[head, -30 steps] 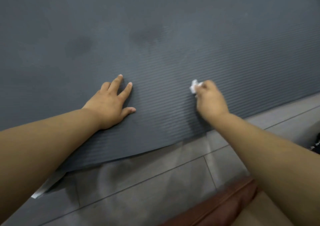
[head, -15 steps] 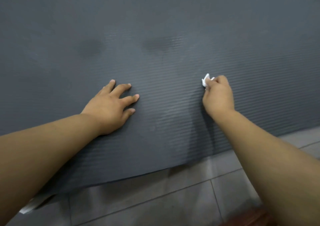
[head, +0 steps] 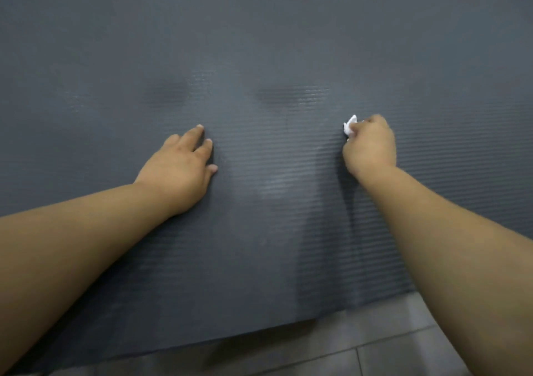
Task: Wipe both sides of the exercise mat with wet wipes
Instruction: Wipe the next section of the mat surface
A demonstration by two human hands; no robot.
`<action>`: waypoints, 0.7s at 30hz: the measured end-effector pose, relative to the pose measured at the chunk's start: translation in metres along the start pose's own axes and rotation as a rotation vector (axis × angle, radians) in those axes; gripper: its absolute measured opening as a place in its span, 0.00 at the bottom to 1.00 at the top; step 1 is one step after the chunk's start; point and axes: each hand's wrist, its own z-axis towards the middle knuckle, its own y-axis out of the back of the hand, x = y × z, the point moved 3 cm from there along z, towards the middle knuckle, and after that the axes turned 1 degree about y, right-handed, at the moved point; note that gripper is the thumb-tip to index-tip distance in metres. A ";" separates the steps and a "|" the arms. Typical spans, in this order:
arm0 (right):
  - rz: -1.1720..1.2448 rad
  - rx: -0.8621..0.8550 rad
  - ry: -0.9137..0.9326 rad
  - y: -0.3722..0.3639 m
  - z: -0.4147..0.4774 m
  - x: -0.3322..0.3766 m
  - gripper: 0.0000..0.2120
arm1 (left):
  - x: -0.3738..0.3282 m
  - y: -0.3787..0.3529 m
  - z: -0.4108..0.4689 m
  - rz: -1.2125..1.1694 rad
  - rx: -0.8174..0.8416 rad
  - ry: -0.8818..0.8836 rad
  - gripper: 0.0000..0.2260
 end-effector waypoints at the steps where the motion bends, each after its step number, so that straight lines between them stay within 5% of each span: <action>1: 0.025 0.010 -0.021 -0.003 -0.002 0.010 0.13 | -0.001 0.001 0.003 -0.016 0.014 0.022 0.24; 3: 0.174 0.067 0.161 -0.017 -0.020 0.046 0.11 | -0.001 0.006 0.010 -0.066 0.030 0.062 0.21; 5: 0.301 0.158 0.539 -0.032 -0.052 0.082 0.10 | -0.001 0.008 0.015 -0.094 0.034 0.072 0.19; 8: 0.238 0.198 0.932 -0.029 -0.060 0.086 0.15 | 0.001 0.007 0.018 -0.088 0.016 0.069 0.19; 11: 0.135 -0.071 0.568 -0.016 0.006 0.038 0.14 | 0.006 0.008 0.021 -0.054 -0.047 0.059 0.22; 13: 0.092 -0.092 0.111 -0.006 0.047 0.005 0.13 | 0.009 0.007 0.023 -0.097 -0.048 0.056 0.28; 15: 0.088 -0.057 -0.090 -0.009 0.063 0.009 0.13 | 0.009 0.006 0.024 -0.140 -0.015 0.076 0.31; 18: 0.140 -0.057 0.022 -0.021 0.055 0.060 0.16 | 0.008 0.008 0.024 -0.151 -0.011 0.092 0.31; 21: 0.204 0.033 0.374 -0.035 0.026 0.104 0.14 | 0.009 0.010 0.022 -0.167 -0.015 0.093 0.31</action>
